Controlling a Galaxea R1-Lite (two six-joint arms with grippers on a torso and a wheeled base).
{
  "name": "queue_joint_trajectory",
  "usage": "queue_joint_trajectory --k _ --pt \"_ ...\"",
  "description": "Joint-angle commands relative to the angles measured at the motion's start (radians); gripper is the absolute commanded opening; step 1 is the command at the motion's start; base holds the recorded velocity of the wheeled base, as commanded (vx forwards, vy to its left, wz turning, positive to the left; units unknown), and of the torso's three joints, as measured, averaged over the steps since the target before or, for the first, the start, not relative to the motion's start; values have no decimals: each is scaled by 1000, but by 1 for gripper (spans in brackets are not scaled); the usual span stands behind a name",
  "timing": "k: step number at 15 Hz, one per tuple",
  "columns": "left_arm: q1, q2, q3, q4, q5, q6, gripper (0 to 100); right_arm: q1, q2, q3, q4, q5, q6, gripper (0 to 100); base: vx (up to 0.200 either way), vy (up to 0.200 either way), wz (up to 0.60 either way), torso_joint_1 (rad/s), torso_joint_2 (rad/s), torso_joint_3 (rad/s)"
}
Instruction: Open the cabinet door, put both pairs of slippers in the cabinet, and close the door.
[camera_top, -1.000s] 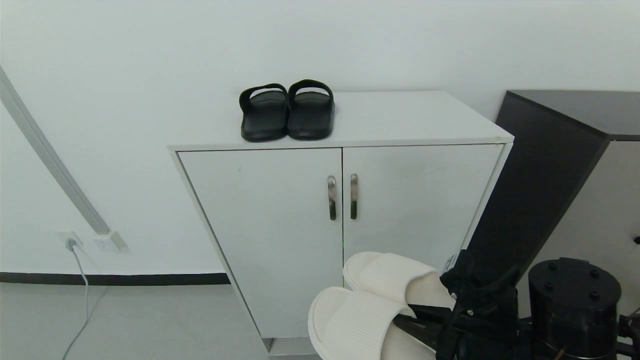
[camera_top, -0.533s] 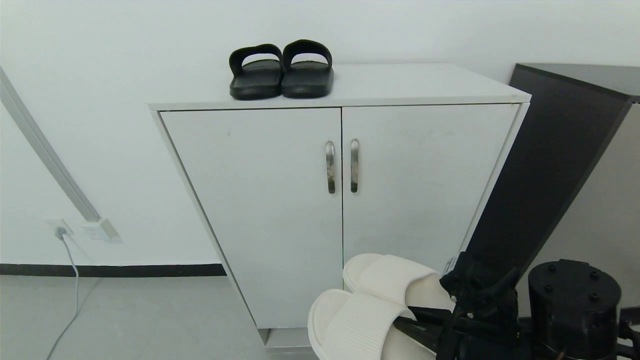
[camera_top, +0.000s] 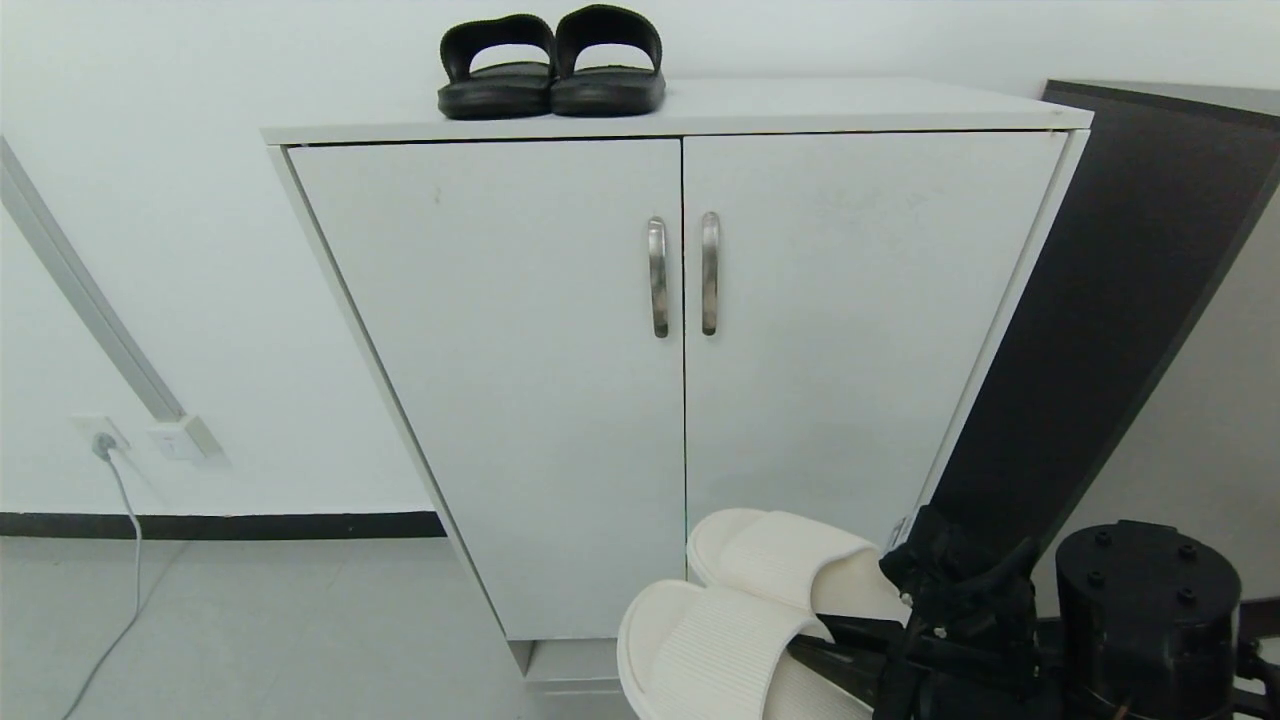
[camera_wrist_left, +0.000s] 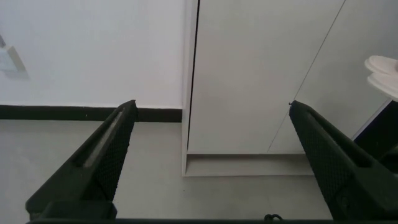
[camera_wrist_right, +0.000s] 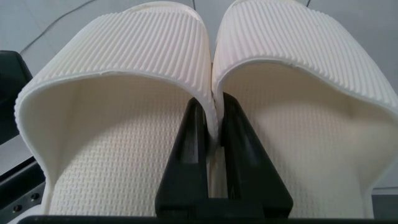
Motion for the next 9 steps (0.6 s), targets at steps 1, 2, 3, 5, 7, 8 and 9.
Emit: queue_joint_trajectory --k 1,2,3,5,7,8,9 --pt "0 1 0 -1 0 0 100 0 3 3 0 3 0 0 0 0 0 0 0 0" --pt "0 1 0 -1 0 0 100 1 3 5 0 1 0 0 0 0 0 0 0 0" --pt "0 8 0 -1 0 0 100 1 3 5 -2 0 0 0 0 0 0 0 0 0" --pt "-2 14 0 -1 0 0 100 1 -1 5 -2 1 0 0 0 0 0 0 0 0" --pt "-2 20 -1 -1 7 0 100 1 -5 12 -3 1 0 0 0 0 0 0 0 0" --pt "-2 29 -18 -4 5 -1 100 1 -3 17 -11 1 1 0 0 0 0 0 0 0" --pt "-5 80 -116 1 0 -32 100 1 -3 20 -17 1 0 0 0 0 0 0 0 0"
